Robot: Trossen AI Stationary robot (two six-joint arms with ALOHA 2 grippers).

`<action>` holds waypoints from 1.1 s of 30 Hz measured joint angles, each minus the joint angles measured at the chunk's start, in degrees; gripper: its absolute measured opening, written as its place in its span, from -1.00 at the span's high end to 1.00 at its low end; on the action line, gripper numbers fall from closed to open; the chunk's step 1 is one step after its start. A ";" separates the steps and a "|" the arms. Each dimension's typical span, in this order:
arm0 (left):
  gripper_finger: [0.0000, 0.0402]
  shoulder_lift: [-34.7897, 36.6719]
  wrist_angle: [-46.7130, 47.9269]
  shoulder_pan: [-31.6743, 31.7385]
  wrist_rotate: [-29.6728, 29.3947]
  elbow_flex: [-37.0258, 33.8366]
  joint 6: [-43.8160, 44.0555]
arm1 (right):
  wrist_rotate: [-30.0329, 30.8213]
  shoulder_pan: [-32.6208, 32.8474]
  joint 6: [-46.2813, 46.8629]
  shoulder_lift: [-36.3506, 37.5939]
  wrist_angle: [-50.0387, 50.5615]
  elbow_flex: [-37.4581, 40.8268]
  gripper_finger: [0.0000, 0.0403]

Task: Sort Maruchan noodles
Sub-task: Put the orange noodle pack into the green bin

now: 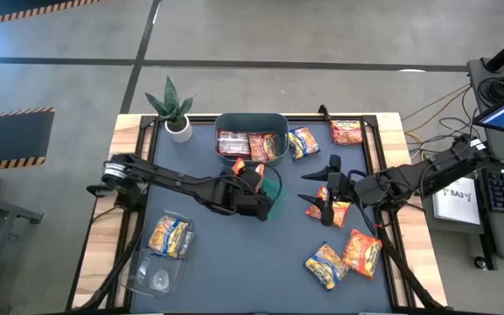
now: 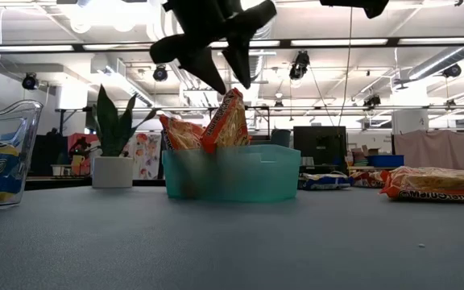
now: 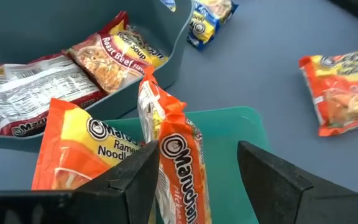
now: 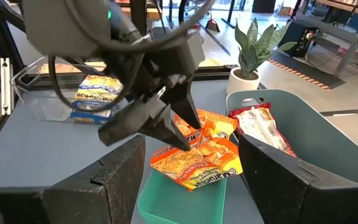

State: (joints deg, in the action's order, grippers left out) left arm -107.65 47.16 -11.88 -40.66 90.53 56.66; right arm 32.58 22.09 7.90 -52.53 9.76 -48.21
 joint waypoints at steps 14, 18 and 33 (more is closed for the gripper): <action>-0.17 -4.55 1.94 0.17 -5.38 0.74 1.04 | 0.00 0.00 -0.31 0.00 0.15 0.00 -0.23; -0.15 -6.00 2.02 0.39 -5.45 0.67 2.05 | 0.00 0.00 -0.26 0.00 0.15 0.00 -0.22; 0.54 -6.21 3.40 0.37 -8.71 0.63 2.62 | 0.00 0.00 -0.44 0.00 0.26 -0.02 -0.22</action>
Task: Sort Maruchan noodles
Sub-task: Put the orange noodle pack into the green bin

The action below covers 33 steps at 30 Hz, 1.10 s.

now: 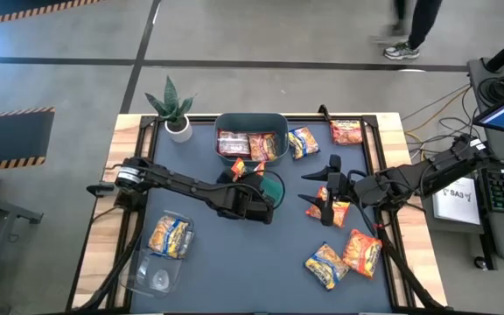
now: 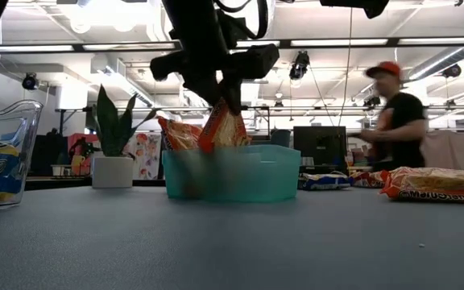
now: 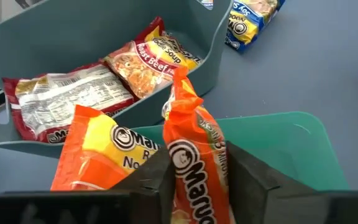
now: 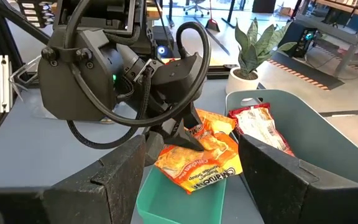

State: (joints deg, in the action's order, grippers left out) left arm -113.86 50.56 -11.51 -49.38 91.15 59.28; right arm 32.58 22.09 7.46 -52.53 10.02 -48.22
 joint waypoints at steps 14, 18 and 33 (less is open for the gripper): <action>0.79 3.14 0.09 -2.49 -11.50 -0.04 1.45 | 0.01 0.01 -0.07 0.00 0.04 0.02 -0.22; 0.79 5.23 0.98 -5.52 -19.90 -0.04 2.23 | 0.02 0.00 -0.06 0.00 0.08 0.02 -0.22; 0.79 6.71 16.59 -11.11 -32.52 -0.22 1.95 | 0.02 0.00 0.00 0.00 -0.02 0.01 -0.22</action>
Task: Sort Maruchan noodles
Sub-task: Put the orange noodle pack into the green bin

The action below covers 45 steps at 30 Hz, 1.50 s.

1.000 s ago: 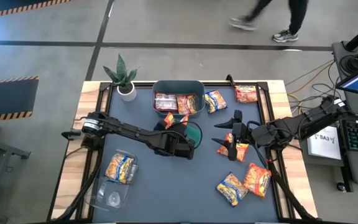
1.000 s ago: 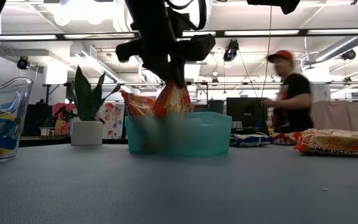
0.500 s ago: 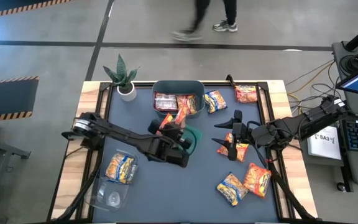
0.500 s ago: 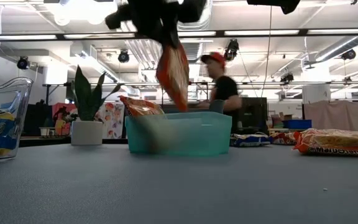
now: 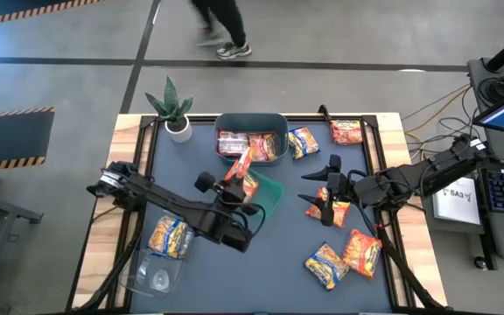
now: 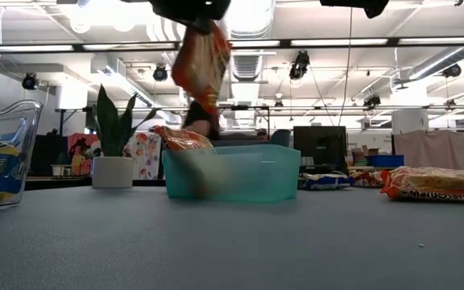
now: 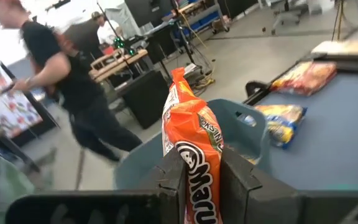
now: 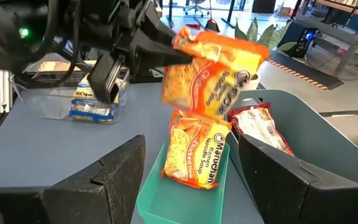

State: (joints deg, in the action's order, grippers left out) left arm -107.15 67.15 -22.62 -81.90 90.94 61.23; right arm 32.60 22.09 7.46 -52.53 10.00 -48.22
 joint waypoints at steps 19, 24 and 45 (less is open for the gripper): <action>0.80 19.91 3.61 -8.15 12.64 -5.68 -11.53 | 0.55 0.00 -0.63 0.00 -0.54 0.01 -0.22; 0.80 20.41 -20.15 -10.76 20.43 -12.68 -29.96 | 0.55 0.00 -0.72 0.00 -1.00 0.01 -0.22; 0.80 24.41 -112.87 -0.74 27.70 -52.05 -76.07 | 0.50 0.00 -2.22 0.00 -1.76 0.01 -0.22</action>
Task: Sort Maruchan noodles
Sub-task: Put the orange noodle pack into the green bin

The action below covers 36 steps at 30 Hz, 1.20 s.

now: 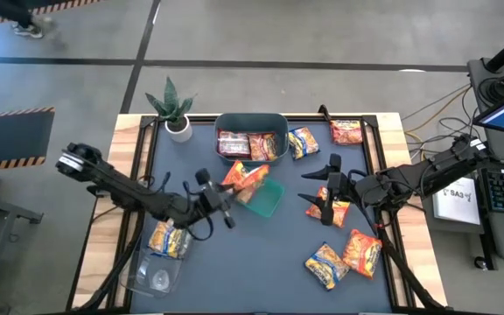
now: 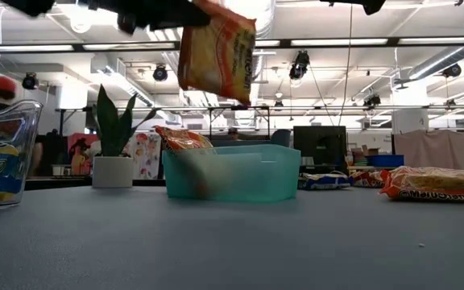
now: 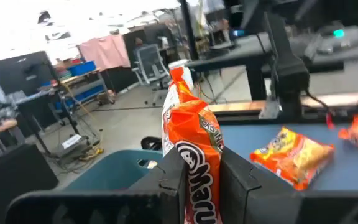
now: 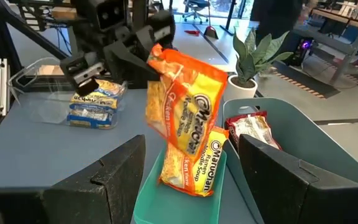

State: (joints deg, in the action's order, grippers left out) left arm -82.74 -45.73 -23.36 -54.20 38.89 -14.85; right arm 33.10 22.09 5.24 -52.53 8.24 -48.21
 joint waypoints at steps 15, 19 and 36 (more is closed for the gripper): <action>0.80 -15.54 -12.74 2.42 -11.51 1.73 0.71 | 0.01 0.00 -0.31 0.00 -0.03 0.00 -0.22; 0.80 -20.72 -12.50 2.66 -23.20 5.48 -0.25 | 0.01 0.00 -0.32 0.00 -0.03 0.00 -0.22; 0.80 -28.09 -12.56 1.56 -27.91 9.36 9.72 | 0.01 0.00 -0.64 -0.07 -0.01 0.00 -0.22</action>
State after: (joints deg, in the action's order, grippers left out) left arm -110.83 -58.29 -21.80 -82.11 48.25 -5.13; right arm 33.10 22.08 4.60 -52.60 8.23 -48.21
